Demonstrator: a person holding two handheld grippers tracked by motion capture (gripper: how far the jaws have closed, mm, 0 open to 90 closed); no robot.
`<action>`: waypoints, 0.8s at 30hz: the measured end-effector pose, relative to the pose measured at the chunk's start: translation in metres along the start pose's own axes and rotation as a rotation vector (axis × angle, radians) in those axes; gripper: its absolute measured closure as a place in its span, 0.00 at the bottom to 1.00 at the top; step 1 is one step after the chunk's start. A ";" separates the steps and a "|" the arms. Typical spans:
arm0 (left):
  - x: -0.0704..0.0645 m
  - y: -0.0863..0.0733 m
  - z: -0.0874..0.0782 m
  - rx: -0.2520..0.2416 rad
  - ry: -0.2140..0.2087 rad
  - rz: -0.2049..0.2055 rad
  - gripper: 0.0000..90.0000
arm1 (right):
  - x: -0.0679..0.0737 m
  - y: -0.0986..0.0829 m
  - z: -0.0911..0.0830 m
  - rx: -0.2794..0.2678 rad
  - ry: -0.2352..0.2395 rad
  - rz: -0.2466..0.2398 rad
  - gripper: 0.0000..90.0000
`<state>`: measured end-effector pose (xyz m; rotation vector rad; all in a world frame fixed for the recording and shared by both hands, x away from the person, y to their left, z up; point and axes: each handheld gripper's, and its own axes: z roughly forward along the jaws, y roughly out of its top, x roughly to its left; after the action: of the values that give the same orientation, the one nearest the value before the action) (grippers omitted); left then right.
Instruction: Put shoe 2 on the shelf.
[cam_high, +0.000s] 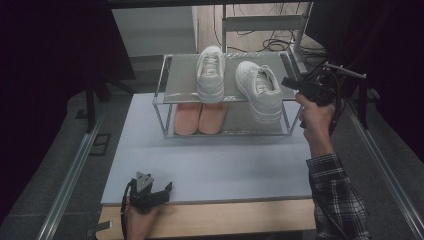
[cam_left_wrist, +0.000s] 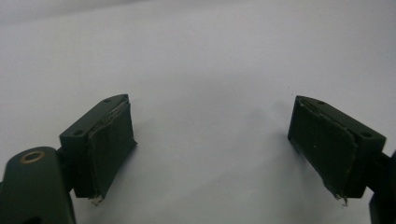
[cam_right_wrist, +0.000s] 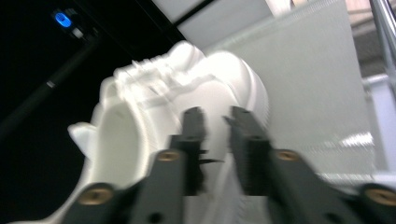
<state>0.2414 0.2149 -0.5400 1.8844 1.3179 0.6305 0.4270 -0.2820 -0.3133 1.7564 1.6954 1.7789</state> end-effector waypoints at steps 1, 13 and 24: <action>0.000 0.000 0.000 0.000 0.000 0.000 0.16 | -0.003 -0.003 0.003 0.022 -0.007 -0.003 0.93; 0.000 0.000 0.000 0.004 -0.002 -0.001 0.16 | -0.012 -0.017 0.034 0.090 -0.083 -0.008 0.99; 0.000 0.000 0.000 0.004 -0.003 -0.001 0.16 | -0.001 -0.019 0.052 0.087 -0.092 -0.005 0.99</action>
<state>0.2413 0.2151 -0.5398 1.8867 1.3194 0.6252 0.4551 -0.2449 -0.3436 1.8360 1.7638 1.6184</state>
